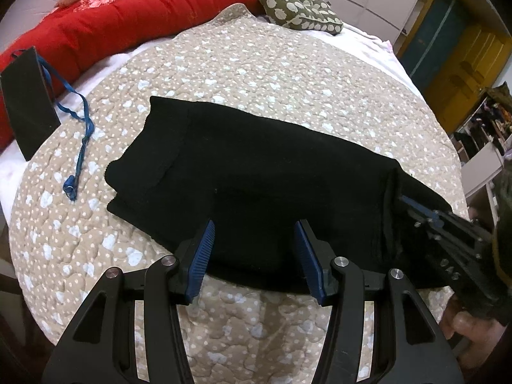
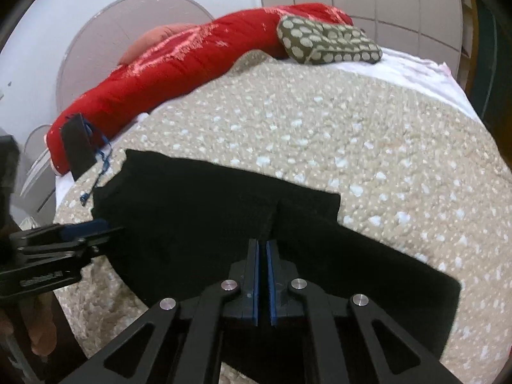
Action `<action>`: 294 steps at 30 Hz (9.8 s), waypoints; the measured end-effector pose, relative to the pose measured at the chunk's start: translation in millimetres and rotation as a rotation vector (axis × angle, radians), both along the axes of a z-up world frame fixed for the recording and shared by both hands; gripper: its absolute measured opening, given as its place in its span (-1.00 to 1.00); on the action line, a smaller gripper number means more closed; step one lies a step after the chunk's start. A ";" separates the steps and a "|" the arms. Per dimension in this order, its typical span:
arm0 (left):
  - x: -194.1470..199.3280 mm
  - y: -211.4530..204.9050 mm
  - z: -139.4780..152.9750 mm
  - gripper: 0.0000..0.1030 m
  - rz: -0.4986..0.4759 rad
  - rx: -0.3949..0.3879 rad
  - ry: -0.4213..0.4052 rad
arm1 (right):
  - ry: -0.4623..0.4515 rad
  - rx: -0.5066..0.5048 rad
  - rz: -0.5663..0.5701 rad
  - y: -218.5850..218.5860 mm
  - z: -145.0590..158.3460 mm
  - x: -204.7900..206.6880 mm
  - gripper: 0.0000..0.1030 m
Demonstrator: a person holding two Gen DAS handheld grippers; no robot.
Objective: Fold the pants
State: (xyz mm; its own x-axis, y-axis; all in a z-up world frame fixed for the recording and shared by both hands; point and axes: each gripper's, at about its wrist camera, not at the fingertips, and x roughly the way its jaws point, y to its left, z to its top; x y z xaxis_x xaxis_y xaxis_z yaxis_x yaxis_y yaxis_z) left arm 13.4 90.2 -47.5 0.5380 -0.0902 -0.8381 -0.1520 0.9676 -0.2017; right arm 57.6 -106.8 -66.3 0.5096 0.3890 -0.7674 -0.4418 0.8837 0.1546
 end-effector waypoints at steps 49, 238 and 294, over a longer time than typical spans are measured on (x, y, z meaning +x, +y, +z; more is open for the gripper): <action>-3.0 75.7 -24.0 -0.34 0.207 -0.232 -0.068 | 0.086 0.064 0.434 193.2 -21.0 89.5 -0.66; 47.4 -125.5 16.3 0.26 -0.280 -0.138 -0.077 | 0.041 0.430 -0.315 -166.3 -1.4 -21.9 -0.25; 101.5 -91.6 -1.2 0.48 -0.095 0.071 -0.068 | -0.071 0.064 -0.196 -90.8 17.0 -3.8 -0.34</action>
State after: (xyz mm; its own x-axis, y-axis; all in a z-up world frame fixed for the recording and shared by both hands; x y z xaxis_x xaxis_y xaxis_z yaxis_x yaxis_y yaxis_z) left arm 114.8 -1.5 -48.8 0.5855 -0.0851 -0.8062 -0.0475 0.9892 -0.1389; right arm 53.7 -197.6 -49.3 0.6325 0.3236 -0.7037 -0.2738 0.9433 0.1877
